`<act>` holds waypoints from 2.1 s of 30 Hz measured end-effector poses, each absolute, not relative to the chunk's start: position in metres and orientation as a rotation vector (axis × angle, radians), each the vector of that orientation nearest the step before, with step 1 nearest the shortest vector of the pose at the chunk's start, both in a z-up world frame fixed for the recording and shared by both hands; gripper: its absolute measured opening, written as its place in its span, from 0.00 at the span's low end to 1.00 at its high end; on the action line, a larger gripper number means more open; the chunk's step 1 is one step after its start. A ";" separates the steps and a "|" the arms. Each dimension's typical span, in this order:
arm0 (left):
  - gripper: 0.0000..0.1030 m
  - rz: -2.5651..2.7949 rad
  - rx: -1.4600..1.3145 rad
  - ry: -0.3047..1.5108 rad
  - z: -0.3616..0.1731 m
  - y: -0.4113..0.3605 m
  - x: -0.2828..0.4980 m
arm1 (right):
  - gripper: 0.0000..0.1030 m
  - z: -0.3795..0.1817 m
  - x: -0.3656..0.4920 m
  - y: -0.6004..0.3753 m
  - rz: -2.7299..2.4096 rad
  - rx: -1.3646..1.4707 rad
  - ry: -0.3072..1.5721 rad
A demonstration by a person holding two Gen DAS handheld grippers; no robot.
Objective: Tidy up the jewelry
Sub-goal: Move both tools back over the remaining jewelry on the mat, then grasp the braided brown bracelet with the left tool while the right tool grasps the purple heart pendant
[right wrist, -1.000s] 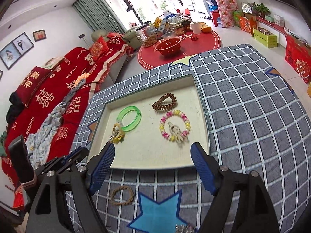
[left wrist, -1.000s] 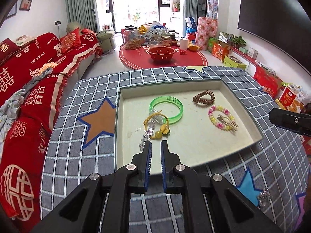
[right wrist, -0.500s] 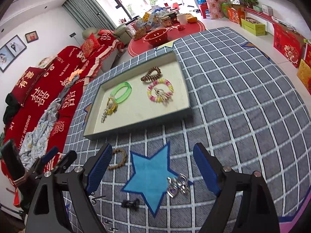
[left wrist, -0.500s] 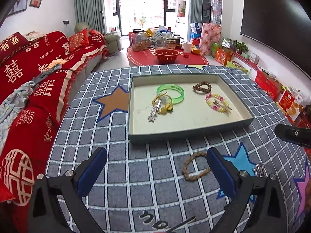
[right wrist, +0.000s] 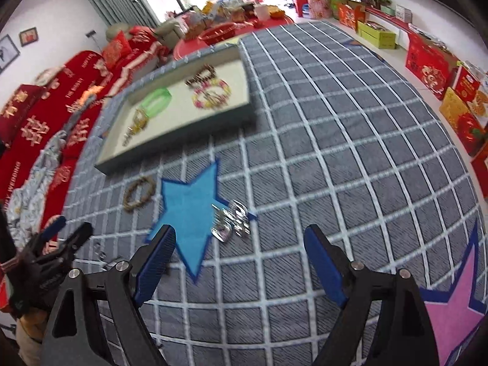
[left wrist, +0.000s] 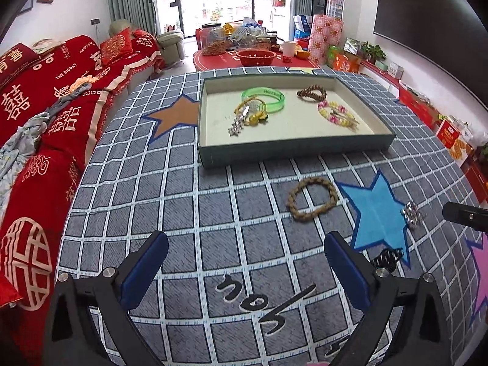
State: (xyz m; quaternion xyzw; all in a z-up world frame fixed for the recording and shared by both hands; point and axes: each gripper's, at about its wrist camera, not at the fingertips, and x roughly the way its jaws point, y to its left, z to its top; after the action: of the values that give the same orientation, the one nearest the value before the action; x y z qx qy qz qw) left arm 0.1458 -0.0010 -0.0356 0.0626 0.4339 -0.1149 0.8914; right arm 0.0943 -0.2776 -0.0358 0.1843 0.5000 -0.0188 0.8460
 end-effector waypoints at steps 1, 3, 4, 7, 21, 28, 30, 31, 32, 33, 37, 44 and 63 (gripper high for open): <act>1.00 -0.237 0.137 0.904 -0.037 -0.001 0.145 | 0.85 -0.040 0.091 -0.280 -0.045 0.402 1.067; 1.00 -0.233 0.150 0.910 -0.041 -0.002 0.143 | 0.85 -0.047 0.087 -0.284 -0.047 0.426 1.081; 1.00 -0.231 0.153 0.914 -0.042 -0.002 0.143 | 0.85 -0.050 0.084 -0.286 -0.056 0.425 1.088; 1.00 -0.228 0.157 0.926 -0.044 -0.002 0.144 | 0.85 -0.056 0.078 -0.287 -0.083 0.387 1.097; 1.00 -0.246 0.203 0.959 -0.056 -0.021 0.155 | 0.85 -0.066 0.078 -0.279 -0.130 0.227 1.110; 1.00 -0.257 0.223 0.972 -0.063 -0.029 0.164 | 0.70 -0.068 0.086 -0.264 -0.127 0.123 1.102; 1.00 -0.258 0.221 0.981 -0.065 -0.030 0.168 | 0.67 -0.068 0.089 -0.260 -0.126 0.096 1.097; 1.00 -0.258 0.219 0.984 -0.066 -0.031 0.170 | 0.67 -0.068 0.091 -0.258 -0.124 0.086 1.096; 1.00 -0.257 0.217 0.986 -0.067 -0.032 0.171 | 0.66 -0.068 0.093 -0.256 -0.118 0.075 1.091; 1.00 -0.256 0.214 0.988 -0.068 -0.033 0.173 | 0.65 -0.068 0.095 -0.254 -0.113 0.071 1.089; 1.00 -0.258 0.210 0.994 -0.069 -0.037 0.180 | 0.64 -0.068 0.105 -0.247 -0.094 0.048 1.079; 1.00 -0.276 0.220 1.002 -0.072 -0.049 0.190 | 0.56 -0.067 0.118 -0.246 -0.086 0.049 1.073; 0.42 -0.426 0.232 0.999 -0.064 -0.080 0.189 | 0.17 -0.058 0.108 -0.261 -0.063 0.169 1.054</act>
State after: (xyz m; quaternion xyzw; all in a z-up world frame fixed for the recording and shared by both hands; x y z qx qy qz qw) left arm 0.1891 -0.0798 -0.0640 0.1102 0.4742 -0.2024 0.8497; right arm 0.1083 -0.2609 -0.0579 0.0803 0.5024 -0.0300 0.8604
